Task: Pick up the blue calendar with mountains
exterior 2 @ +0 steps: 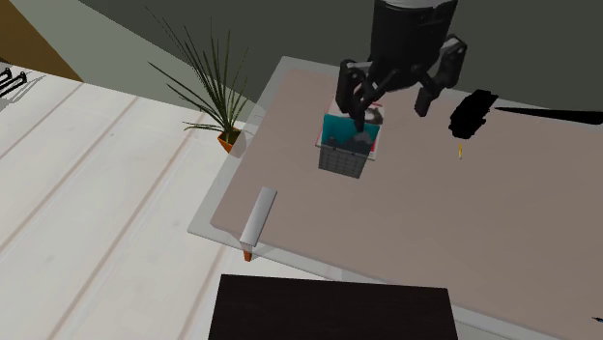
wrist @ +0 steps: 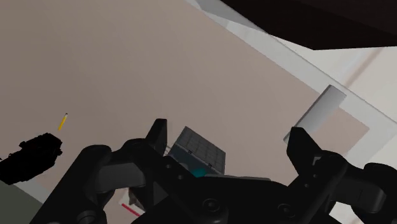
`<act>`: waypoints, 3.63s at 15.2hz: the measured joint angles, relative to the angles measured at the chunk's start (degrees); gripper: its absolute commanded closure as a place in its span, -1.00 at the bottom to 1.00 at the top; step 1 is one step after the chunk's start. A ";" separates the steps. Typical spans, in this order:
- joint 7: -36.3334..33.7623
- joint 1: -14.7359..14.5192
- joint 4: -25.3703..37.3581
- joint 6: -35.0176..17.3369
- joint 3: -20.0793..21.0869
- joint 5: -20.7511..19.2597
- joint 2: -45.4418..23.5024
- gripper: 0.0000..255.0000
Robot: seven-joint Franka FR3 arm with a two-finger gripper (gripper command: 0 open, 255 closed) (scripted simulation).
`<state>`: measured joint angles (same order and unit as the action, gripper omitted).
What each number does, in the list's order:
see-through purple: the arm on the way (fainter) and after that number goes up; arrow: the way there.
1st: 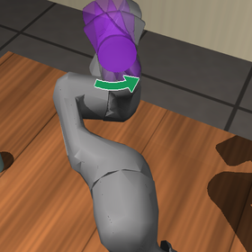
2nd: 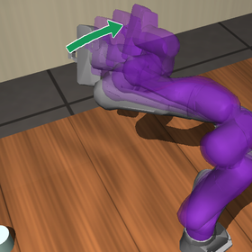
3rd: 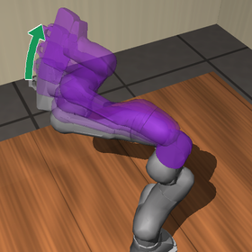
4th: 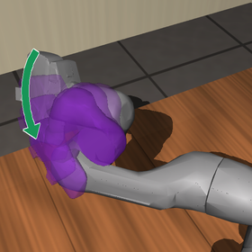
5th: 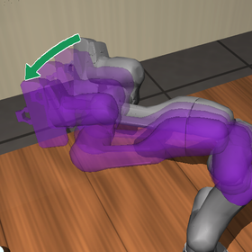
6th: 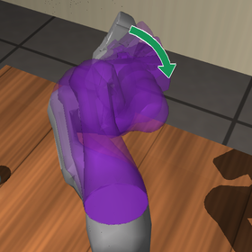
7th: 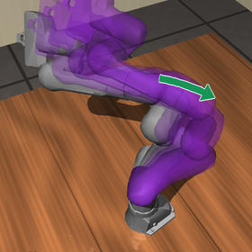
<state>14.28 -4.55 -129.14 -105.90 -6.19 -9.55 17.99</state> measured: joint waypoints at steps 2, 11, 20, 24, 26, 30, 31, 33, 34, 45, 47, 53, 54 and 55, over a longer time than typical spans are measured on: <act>2.93 -0.42 1.53 -2.45 -0.50 -0.12 -4.00 -1.00; 15.58 -1.55 12.11 -10.75 -0.71 0.38 -22.93 -1.00; 25.56 -2.38 27.84 -14.06 2.09 0.38 -42.20 -1.00; 29.65 -2.78 35.35 -14.50 3.45 -0.32 -50.24 -1.00; 31.60 -2.93 39.80 -14.04 4.06 -0.64 -54.23 -1.00; 32.01 -3.09 41.17 -15.46 4.27 -0.91 -57.09 -1.00; 31.99 -3.04 40.92 -16.11 4.25 -0.96 -57.48 -1.00; 31.80 -3.05 40.88 -17.14 4.23 -1.04 -58.49 -1.00; 31.74 -3.05 40.90 -17.48 4.21 -1.06 -58.86 -1.00; 31.68 -3.06 41.03 -17.85 4.21 -1.09 -59.27 1.00; 31.75 -3.09 41.14 -17.19 4.24 -1.04 -58.78 1.00; 32.35 -3.03 41.29 -14.30 4.30 -0.85 -56.02 1.00; 32.45 -3.02 41.49 -13.86 4.31 -0.81 -55.75 1.00; 32.52 -3.03 41.44 -13.37 4.32 -0.79 -55.23 1.00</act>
<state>46.80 -7.59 -87.70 -119.27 -1.87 -10.34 -37.24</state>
